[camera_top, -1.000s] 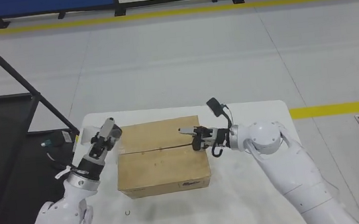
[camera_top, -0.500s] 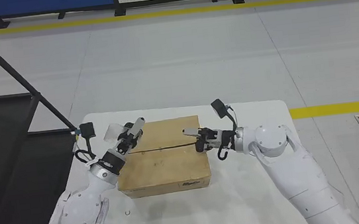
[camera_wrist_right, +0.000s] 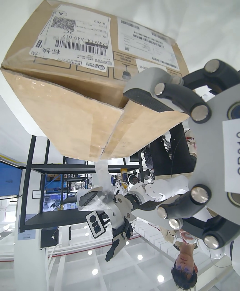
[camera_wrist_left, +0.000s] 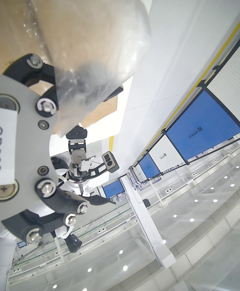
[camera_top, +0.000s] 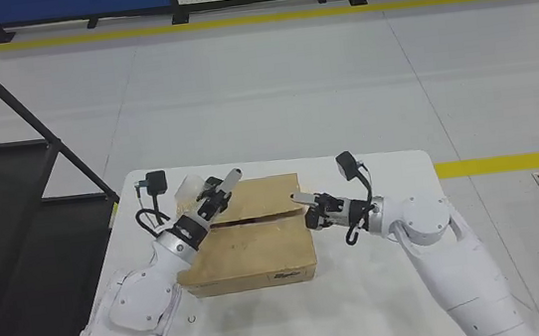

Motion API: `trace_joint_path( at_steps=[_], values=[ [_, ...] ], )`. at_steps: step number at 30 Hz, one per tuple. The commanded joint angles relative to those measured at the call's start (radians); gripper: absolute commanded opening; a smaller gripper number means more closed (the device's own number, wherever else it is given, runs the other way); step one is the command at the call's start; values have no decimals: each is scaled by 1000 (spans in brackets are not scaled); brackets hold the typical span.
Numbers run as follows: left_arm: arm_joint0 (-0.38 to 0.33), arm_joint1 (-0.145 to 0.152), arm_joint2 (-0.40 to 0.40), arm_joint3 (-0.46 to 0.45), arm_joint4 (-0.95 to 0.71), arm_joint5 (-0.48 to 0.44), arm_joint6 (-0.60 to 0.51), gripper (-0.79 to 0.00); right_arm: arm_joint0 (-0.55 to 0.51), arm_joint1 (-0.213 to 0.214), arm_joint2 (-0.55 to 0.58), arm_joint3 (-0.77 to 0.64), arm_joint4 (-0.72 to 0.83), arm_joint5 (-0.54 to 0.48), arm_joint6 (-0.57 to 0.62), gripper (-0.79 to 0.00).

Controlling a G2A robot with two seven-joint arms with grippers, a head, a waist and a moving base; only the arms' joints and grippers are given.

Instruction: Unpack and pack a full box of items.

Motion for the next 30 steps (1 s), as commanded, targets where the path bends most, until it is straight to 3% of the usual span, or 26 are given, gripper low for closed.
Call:
trace_joint_path(
  at_steps=[1, 30],
  values=[
    [-11, -5, 21, 9, 7, 5, -1, 0, -15, 5, 13, -9, 6, -3, -3, 0],
    [-87, -58, 155, 80, 110, 36, -15, 0, -135, 52, 92, -94, 50, -24, -24, 0]
  ],
)
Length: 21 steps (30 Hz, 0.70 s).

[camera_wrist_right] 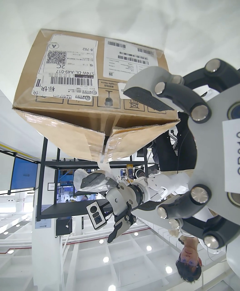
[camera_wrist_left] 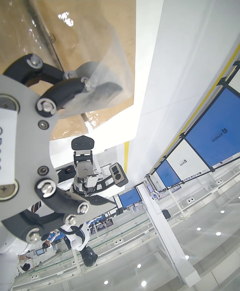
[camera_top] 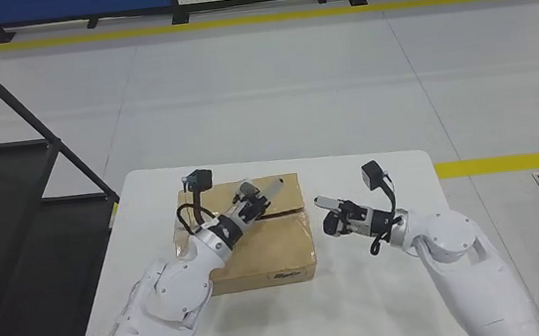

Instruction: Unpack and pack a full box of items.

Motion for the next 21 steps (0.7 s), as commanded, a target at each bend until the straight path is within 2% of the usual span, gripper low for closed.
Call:
trace_joint_path(
  at_steps=[1, 21],
  values=[
    [-7, -5, 12, 7, 7, 3, 2, 0, -12, 4, 7, -7, 5, -5, -3, 0],
    [-68, -58, 107, 91, 41, 10, 43, 0, -99, 33, 54, -63, 37, -43, -22, 0]
  ],
)
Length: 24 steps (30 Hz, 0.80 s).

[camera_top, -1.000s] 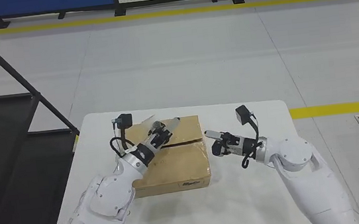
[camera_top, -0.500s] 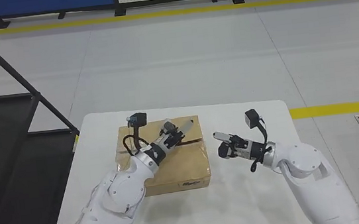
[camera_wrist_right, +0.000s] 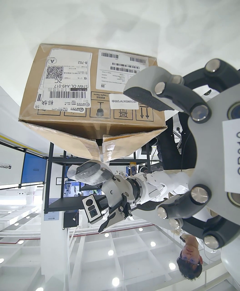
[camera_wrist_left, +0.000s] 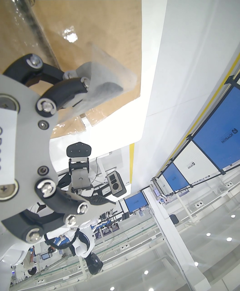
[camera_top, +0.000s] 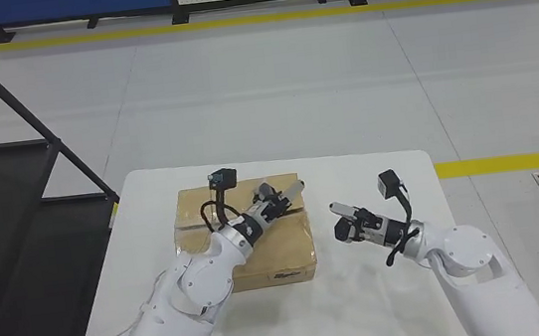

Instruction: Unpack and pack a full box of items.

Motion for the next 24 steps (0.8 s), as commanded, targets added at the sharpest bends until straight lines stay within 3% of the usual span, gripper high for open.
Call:
trace_joint_path(
  at_steps=[1, 24],
  values=[
    [-3, -6, 11, 3, 3, 0, 5, 0, -7, 3, 3, -4, 3, -5, -3, 0],
    [-51, -76, 69, 98, 9, 3, 146, 0, -58, 27, 20, -14, 38, -46, -19, 0]
  ],
)
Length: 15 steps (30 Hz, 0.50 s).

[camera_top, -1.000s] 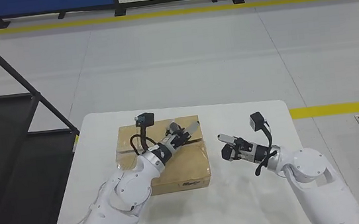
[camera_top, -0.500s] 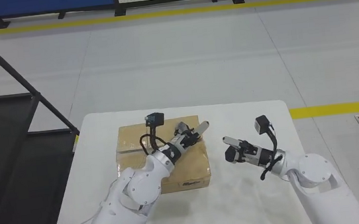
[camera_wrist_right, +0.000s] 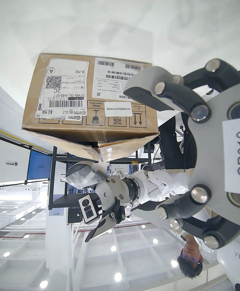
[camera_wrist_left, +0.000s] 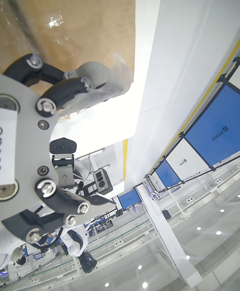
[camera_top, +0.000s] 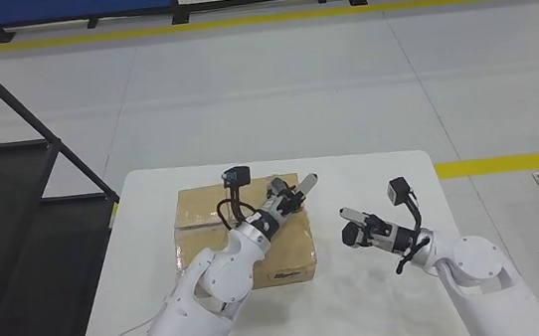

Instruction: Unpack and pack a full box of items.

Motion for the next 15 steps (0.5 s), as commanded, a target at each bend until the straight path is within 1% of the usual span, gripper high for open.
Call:
trace_joint_path(
  at_steps=[1, 6, 15],
  values=[
    [-7, -8, 6, 11, 2, 6, 16, 0, -3, 2, 1, -2, 2, -1, -1, 0],
    [-26, -25, 29, 39, 31, 28, 29, 0, -5, 6, -2, 0, 9, -2, -2, 0],
    [-44, -49, 45, 62, 53, 26, 21, 0, -9, 13, -2, 7, 19, -13, -4, 0]
  ],
)
